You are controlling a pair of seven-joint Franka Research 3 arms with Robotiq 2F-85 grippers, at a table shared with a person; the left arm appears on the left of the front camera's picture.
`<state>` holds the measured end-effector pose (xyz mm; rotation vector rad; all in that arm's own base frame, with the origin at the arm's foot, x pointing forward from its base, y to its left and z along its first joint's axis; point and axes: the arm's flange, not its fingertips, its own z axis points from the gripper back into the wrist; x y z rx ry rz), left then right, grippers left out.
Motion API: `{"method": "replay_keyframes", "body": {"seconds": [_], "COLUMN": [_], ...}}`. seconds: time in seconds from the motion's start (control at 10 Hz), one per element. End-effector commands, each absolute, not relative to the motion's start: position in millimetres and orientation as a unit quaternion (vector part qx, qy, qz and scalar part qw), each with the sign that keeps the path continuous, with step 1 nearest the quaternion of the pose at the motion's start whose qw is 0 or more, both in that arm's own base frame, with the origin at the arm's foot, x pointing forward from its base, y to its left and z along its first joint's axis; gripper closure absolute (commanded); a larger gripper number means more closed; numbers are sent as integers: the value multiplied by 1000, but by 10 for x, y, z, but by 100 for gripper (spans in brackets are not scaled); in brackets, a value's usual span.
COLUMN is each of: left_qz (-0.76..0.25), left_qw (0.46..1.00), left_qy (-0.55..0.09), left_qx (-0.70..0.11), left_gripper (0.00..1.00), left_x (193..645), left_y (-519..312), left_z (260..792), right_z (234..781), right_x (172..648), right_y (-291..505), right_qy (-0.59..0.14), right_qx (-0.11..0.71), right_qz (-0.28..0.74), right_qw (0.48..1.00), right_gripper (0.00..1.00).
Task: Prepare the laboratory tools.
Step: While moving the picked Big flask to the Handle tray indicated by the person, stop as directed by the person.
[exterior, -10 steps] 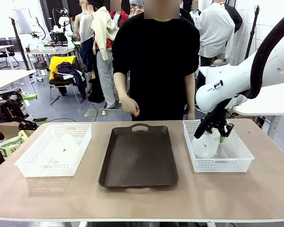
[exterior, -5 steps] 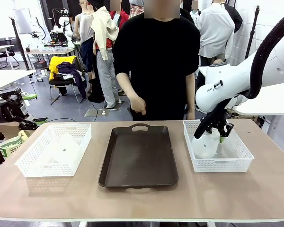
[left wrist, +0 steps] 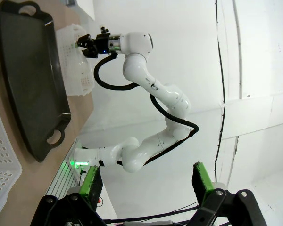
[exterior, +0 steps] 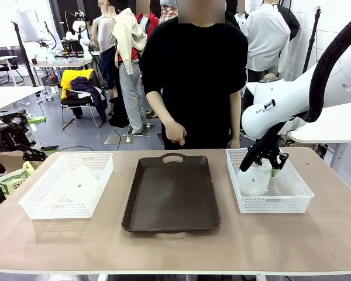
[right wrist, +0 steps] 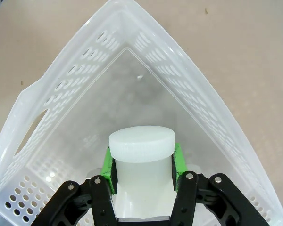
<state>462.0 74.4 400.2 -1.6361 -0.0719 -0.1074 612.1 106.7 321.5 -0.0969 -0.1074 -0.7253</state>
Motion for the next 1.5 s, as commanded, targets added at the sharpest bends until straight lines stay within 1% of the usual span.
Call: {"method": "replay_keyframes", "body": {"seconds": [0.0,0.4,0.7,0.9,1.1,1.4], "left_qz": [-52,-52,-52,-52,-52,-52], "left_qw": [680,680,680,680,680,680], "left_qy": [-34,-34,-34,-34,-34,-34], "left_qx": [-731,-731,-731,-731,-731,-731], "left_gripper": [0,0,0,0,0,0], "left_x": [4614,4614,4614,4614,4614,4614], "left_y": [753,753,753,753,753,753], "left_z": [4022,4022,4022,4022,4022,4022], "right_z": [3212,3212,3282,3497,3848,4225], "right_x": [6126,6126,6074,5996,5891,5714], "right_y": [1076,1076,984,889,799,849], "right_qy": [-56,-56,-33,-24,-46,-80], "right_qx": [-46,-46,-43,-24,-2,33], "right_qz": [-352,-352,-373,-374,-375,-346], "right_qw": [933,933,926,927,926,934], "right_gripper": [100,100,100,100,100,100]}}
